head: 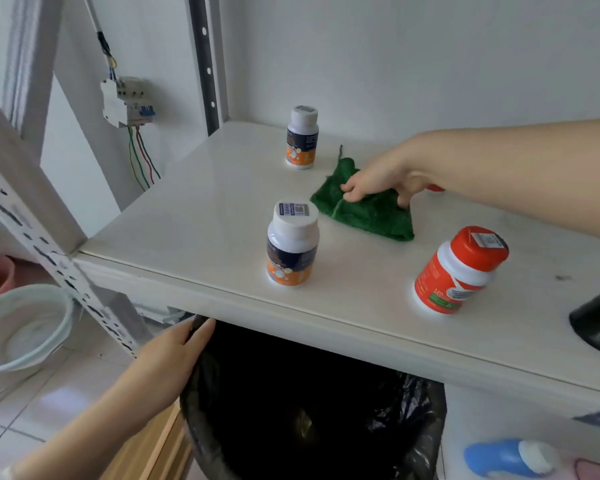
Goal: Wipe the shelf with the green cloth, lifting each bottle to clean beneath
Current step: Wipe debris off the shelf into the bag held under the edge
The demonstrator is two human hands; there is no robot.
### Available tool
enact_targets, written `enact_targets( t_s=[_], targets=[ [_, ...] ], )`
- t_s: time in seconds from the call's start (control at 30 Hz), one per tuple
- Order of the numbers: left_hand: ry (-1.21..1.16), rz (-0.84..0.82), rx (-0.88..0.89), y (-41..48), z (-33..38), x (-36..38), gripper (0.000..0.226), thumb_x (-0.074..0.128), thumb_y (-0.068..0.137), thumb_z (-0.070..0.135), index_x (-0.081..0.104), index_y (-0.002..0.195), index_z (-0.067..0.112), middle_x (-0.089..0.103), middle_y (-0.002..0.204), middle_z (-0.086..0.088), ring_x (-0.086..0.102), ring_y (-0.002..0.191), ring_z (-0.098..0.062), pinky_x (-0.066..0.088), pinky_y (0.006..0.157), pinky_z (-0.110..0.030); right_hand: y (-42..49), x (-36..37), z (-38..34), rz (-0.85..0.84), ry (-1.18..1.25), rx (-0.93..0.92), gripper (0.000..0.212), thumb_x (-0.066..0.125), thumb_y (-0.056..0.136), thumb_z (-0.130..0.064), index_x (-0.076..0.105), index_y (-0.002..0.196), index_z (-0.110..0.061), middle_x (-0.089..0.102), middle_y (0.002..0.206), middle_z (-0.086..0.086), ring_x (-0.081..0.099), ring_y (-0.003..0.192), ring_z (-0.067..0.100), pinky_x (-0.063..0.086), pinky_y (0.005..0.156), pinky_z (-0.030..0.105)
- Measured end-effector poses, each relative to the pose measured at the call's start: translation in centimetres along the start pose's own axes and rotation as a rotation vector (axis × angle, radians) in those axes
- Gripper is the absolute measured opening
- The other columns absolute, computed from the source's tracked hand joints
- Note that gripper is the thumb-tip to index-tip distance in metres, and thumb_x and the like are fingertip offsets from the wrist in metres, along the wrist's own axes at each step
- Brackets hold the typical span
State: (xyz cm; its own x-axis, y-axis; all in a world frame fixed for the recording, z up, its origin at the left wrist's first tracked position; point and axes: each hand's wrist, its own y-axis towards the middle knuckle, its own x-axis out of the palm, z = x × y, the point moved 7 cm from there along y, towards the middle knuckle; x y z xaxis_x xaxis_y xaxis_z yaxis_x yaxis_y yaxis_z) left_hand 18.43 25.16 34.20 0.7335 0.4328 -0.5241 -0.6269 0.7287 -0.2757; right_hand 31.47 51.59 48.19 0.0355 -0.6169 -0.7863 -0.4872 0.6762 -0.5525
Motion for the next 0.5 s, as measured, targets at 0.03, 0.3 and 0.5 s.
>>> enact_targets(
  t_s=[0.03,0.3,0.5],
  targets=[
    [0.01,0.005,0.023,0.0,0.2,0.1,0.03,0.04,0.092,0.044,0.059,0.078,0.026,0.06,0.081,0.014,0.054,0.08,-0.01,0.04,0.069,-0.025,-0.1,0.4,-0.3,-0.001,-0.056,0.031,0.057,0.051,0.092,-0.023,0.026,0.144,-0.017,0.011,0.155,0.008,0.013,0.142,0.029,0.025,0.111,0.051],
    [0.045,-0.098,0.074,0.4,0.5,0.8,0.031,0.036,0.094,0.042,0.054,0.084,0.018,0.059,0.083,-0.002,0.053,0.084,-0.023,0.04,0.075,-0.033,-1.2,2.7,-2.3,0.127,-0.305,0.162,0.059,0.044,0.096,-0.025,0.017,0.145,-0.008,0.017,0.153,0.017,0.03,0.133,0.037,0.036,0.099,0.043],
    [0.085,-0.075,0.117,0.3,1.3,0.9,0.029,0.035,0.095,0.04,0.054,0.09,0.018,0.056,0.089,-0.001,0.05,0.083,-0.021,0.036,0.071,-0.032,-2.5,4.2,-2.9,0.26,-0.367,0.118,0.045,0.038,0.096,-0.019,0.034,0.137,-0.001,0.04,0.137,0.018,0.045,0.113,0.032,0.038,0.092,0.035]
  ],
)
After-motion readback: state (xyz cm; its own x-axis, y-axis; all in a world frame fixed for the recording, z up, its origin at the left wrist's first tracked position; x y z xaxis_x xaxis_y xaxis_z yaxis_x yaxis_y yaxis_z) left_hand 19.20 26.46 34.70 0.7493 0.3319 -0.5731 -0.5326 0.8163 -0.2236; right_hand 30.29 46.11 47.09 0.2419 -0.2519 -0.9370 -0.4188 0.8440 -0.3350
